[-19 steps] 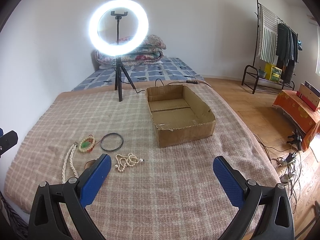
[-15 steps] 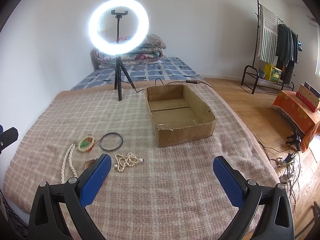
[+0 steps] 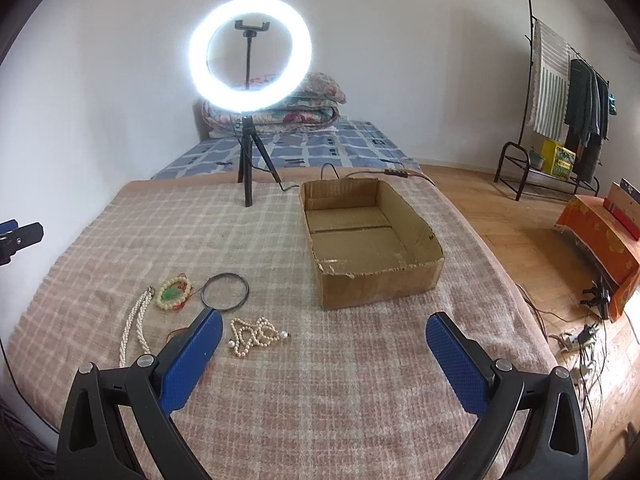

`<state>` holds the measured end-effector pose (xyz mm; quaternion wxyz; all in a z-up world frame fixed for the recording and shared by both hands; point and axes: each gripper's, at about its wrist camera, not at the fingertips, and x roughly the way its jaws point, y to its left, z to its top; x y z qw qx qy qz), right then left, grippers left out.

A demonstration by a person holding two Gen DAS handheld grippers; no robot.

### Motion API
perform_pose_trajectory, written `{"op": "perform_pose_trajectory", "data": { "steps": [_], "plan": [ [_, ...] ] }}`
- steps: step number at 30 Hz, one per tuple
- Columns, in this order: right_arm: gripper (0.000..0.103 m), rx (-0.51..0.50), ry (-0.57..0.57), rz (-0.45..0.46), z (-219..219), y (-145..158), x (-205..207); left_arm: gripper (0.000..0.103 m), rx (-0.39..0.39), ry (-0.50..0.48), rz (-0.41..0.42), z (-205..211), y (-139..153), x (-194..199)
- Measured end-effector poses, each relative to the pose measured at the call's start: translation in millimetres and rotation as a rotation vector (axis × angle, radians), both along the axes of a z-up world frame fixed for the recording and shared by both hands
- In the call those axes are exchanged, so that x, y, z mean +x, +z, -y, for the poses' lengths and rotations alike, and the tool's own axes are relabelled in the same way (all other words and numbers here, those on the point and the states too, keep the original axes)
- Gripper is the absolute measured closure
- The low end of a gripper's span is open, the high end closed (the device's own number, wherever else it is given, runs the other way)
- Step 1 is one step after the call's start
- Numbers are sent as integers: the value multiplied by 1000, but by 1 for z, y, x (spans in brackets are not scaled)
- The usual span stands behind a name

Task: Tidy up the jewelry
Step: 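Move the left tool down over the twisted white pearl necklace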

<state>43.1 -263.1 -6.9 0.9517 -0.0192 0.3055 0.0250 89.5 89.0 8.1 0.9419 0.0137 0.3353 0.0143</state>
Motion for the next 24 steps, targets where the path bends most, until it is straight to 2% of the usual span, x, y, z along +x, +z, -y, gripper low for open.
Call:
{"op": "perform_pose_trajectory", "data": {
  "steps": [5, 9, 12, 15, 18, 19, 20, 24],
  "plan": [
    [0, 43, 78, 45, 7, 4, 15, 2, -86, -53, 12, -21, -4, 11],
    [0, 36, 98, 13, 10, 10, 34, 5, -83, -99, -12, -17, -5, 23],
    [0, 58, 143, -25, 8, 10, 49, 21, -111, -116, -49, -15, -11, 33],
    [3, 106, 186, -77, 8, -1, 61, 25, -158, -107, -90, -18, -25, 40],
    [17, 172, 224, -166, 10, -18, 73, 40, -198, -107, -144, -21, -39, 46],
    [26, 194, 245, -196, 10, -24, 76, 43, -215, -108, -160, -22, -44, 48],
    [34, 206, 262, -217, 10, -28, 79, 44, -234, -108, -174, -24, -48, 49],
    [52, 189, 308, -260, 4, -39, 86, 47, -263, -114, -211, -23, -61, 54]
  ]
}}
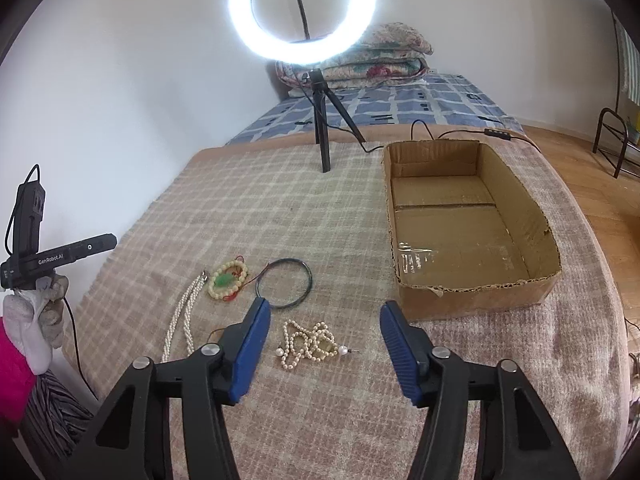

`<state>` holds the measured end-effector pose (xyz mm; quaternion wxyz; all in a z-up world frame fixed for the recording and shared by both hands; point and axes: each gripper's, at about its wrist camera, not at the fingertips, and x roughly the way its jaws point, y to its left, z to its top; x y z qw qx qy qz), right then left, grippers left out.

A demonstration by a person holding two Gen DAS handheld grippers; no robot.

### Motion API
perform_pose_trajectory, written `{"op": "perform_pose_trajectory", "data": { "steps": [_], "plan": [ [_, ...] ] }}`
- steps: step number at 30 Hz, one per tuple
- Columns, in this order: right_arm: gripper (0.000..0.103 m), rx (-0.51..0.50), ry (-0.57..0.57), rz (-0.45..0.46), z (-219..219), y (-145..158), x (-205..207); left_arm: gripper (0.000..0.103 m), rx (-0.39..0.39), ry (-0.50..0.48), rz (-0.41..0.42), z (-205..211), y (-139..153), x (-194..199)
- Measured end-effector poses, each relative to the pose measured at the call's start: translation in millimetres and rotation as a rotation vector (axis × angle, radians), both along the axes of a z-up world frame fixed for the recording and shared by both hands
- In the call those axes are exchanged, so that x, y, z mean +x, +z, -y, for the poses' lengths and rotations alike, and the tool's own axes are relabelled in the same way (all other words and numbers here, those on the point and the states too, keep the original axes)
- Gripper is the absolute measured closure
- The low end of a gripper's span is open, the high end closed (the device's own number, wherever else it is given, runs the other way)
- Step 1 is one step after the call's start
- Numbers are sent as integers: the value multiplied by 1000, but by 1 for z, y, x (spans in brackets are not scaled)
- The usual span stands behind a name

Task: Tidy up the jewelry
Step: 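Move the left tool down over the twisted white pearl necklace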

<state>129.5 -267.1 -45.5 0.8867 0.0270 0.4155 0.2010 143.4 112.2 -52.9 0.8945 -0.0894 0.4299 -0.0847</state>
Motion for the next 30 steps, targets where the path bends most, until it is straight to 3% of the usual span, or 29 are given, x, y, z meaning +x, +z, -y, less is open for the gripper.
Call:
{"op": "perform_pose_trajectory", "data": {
  "steps": [2, 6, 9, 11, 16, 30],
  "plan": [
    [62, 5, 29, -22, -3, -4, 4, 52, -5, -17, -12, 4, -4, 0],
    [63, -15, 101, -75, -15, -17, 13, 53, -23, -46, -34, 12, -10, -1],
    [63, -73, 144, -115, -28, -31, 18, 56, -28, -63, -48, 18, -13, -1],
    [71, -126, 163, -146, -36, -42, 23, 57, -28, -73, -52, 21, -15, -1],
    [77, -210, 195, -177, -40, -60, 28, 57, -47, -84, -79, 24, -23, -1],
    [77, -279, 226, -191, -54, -78, 47, 58, -87, -95, -225, 32, -67, 8]
  ]
}}
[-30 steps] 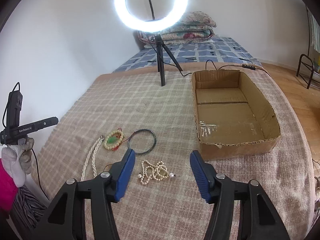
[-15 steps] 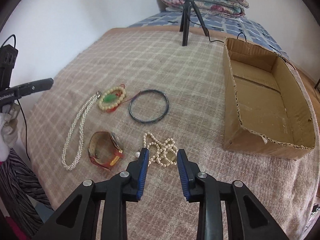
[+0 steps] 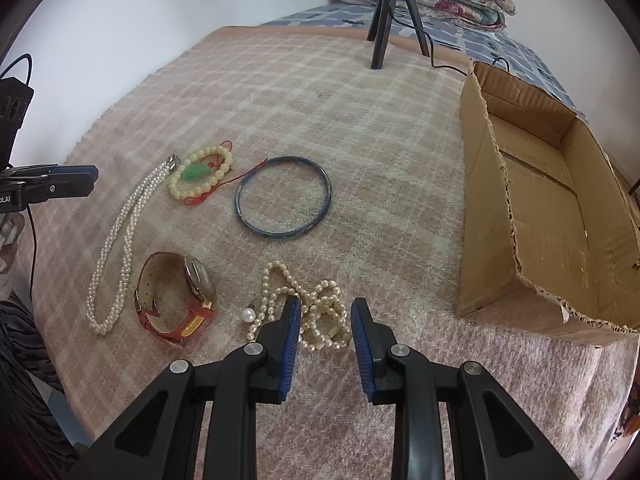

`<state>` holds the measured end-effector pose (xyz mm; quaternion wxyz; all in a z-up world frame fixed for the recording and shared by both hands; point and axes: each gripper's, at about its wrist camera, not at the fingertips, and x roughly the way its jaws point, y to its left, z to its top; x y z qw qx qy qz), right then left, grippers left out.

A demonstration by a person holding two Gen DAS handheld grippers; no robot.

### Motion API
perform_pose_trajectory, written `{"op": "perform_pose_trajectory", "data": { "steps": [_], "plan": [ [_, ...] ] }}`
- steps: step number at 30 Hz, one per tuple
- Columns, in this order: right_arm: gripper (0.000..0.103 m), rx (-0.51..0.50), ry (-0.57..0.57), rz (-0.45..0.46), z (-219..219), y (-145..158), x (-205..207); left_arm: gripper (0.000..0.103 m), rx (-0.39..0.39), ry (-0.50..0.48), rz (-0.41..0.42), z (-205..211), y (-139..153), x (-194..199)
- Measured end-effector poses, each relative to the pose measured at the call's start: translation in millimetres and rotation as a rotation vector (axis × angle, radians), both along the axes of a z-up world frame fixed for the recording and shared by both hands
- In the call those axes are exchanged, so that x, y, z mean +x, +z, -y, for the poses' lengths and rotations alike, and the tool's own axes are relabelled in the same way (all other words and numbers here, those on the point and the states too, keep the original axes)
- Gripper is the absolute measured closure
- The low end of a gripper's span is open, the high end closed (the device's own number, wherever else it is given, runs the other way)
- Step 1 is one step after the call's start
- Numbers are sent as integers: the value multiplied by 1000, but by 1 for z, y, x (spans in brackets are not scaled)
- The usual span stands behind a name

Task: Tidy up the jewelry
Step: 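Move the left tool down over the twisted white pearl necklace, then close the left gripper on the pearl necklace near its clasp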

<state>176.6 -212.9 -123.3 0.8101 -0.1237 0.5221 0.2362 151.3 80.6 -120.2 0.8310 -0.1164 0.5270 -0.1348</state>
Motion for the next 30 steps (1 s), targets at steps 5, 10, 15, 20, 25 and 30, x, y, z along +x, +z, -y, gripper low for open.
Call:
{"op": "perform_pose_trajectory", "data": {
  "steps": [5, 10, 15, 20, 25, 30],
  "plan": [
    [77, 6, -6, -4, 2, -2, 2, 64, 1, -8, -26, 3, -9, 2],
    [77, 8, -11, -7, 5, -3, 4, 64, 6, -11, -25, 7, -11, 10],
    [75, -10, 15, -7, 0, -7, 4, 64, 11, -10, -29, 10, -12, 15],
    [73, -10, 25, -9, 2, -6, 3, 64, 21, -8, -45, 10, -18, 17],
    [69, -35, 42, 1, -1, -8, 1, 71, 36, -19, -62, 12, -25, 18],
    [69, -38, 45, 4, -3, -9, 4, 71, 51, -23, -82, 15, -36, 20]
  ]
}}
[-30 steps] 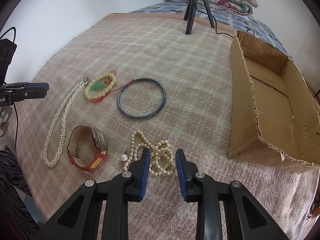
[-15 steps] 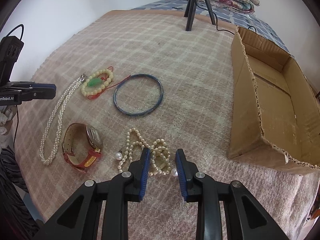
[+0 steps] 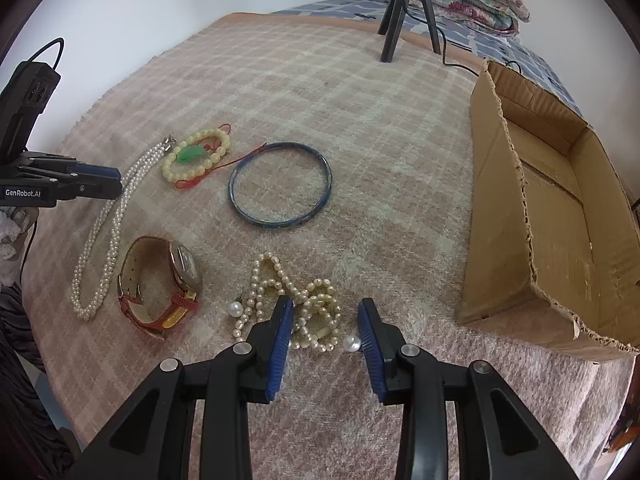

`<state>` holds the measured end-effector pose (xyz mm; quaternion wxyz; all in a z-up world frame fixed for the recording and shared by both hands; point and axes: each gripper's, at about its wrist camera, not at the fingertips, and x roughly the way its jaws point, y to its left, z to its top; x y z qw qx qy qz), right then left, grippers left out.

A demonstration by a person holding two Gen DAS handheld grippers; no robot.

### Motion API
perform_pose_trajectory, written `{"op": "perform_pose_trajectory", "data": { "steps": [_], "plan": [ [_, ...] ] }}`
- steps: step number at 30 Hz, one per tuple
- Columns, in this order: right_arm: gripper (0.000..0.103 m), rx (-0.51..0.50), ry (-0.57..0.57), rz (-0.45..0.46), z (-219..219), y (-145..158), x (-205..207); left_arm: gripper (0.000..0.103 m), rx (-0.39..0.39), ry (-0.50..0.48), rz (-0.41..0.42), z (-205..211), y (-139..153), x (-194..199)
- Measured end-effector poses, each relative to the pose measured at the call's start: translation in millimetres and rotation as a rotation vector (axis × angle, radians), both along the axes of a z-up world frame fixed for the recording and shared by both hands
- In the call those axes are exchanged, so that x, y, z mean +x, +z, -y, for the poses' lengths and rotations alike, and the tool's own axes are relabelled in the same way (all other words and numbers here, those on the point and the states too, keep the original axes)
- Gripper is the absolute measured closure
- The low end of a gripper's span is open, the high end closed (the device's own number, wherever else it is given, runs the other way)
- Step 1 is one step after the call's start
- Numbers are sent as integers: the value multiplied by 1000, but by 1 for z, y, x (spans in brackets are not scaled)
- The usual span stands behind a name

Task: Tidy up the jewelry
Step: 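Close the left gripper on the pearl necklace near its clasp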

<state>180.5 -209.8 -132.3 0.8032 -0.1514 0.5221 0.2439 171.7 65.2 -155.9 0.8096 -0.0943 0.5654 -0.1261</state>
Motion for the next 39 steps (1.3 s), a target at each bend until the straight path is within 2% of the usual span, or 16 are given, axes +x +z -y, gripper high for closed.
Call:
{"op": "perform_pose_trajectory", "data": {
  "steps": [10, 12, 13, 16, 18, 22, 25, 39],
  "plan": [
    [69, -8, 39, 8, -9, -3, 4, 71, 24, -15, 11, 6, -2, 3],
    [72, -6, 46, 5, -9, -3, 4, 72, 29, -17, 13, 8, -2, 4],
    [74, -3, 50, 3, -9, -3, 4, 74, 29, -18, 14, 8, -2, 5],
    [80, -1, 60, -1, -10, -3, 3, 92, 56, -8, 12, 9, -4, 7],
    [83, 1, 62, -4, -11, -3, 2, 93, 43, -1, 8, 9, -5, 9],
    [95, 15, 58, -7, -11, -1, 2, 96, 32, 7, 8, 4, -5, 7],
    [98, 22, 56, -5, -12, 1, 2, 96, 22, 12, 11, 2, -4, 6],
    [99, 237, -34, -12, 10, 34, 7, 97, -120, 51, 28, -8, 21, -7]
  ]
}}
